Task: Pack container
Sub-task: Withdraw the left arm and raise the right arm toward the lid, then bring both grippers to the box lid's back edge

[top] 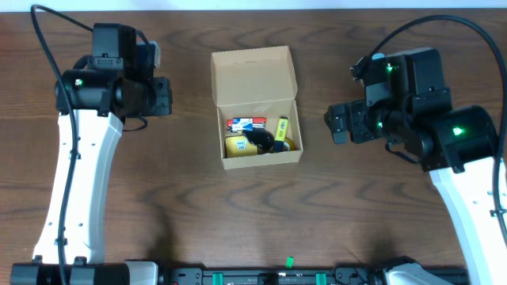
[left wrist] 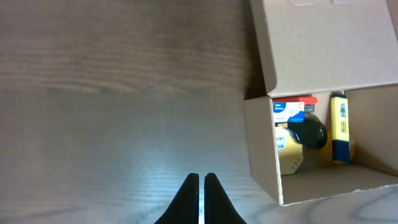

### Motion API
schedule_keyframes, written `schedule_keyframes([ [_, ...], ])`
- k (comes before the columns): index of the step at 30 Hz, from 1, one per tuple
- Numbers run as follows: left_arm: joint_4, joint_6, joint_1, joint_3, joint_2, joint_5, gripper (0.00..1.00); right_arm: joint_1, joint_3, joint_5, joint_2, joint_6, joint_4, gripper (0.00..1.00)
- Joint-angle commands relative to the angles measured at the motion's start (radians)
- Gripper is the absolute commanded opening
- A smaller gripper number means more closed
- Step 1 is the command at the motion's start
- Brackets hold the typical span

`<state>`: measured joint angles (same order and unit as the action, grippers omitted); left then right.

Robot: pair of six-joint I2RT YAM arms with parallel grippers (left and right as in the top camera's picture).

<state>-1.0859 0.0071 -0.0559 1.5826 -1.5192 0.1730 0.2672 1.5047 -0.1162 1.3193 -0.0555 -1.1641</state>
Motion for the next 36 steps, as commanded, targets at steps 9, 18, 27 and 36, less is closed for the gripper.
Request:
schedule_keyframes([
  [9,0.097,0.074,0.005,0.004,-0.053,0.095,0.06,-0.005,0.013,-0.008,0.001,0.008,0.006,0.99],
  [18,0.266,0.006,0.011,0.004,-0.267,0.173,0.06,-0.005,0.012,-0.003,0.007,0.008,0.138,0.99],
  [27,0.552,-0.188,0.097,0.004,-0.491,0.395,0.06,-0.005,0.012,0.098,0.173,-0.018,0.383,0.01],
  [36,0.671,-0.285,0.119,0.096,-0.671,0.561,0.06,-0.064,0.012,-0.006,0.490,-0.195,0.599,0.01],
])
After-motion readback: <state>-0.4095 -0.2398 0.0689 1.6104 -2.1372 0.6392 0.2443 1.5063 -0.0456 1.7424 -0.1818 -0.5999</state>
